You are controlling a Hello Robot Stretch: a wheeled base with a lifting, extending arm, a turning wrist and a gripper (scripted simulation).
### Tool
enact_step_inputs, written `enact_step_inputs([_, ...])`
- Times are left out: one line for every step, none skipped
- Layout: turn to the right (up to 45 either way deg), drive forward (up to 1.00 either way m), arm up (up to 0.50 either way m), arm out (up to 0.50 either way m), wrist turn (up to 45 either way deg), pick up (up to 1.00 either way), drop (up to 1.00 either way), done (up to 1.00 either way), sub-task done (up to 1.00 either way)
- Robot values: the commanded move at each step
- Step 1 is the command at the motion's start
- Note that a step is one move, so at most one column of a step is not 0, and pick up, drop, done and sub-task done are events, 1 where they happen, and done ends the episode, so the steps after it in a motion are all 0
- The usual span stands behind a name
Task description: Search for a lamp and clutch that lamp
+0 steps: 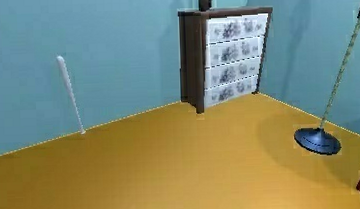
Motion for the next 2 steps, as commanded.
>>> enact_step_inputs([45.0,0.00,0.00,0.00,0.0,0.00,0.00,0.00,0.00])
enact_step_inputs([45.0,0.00,0.00,0.00,0.0,0.00,0.00,0.00,0.00])
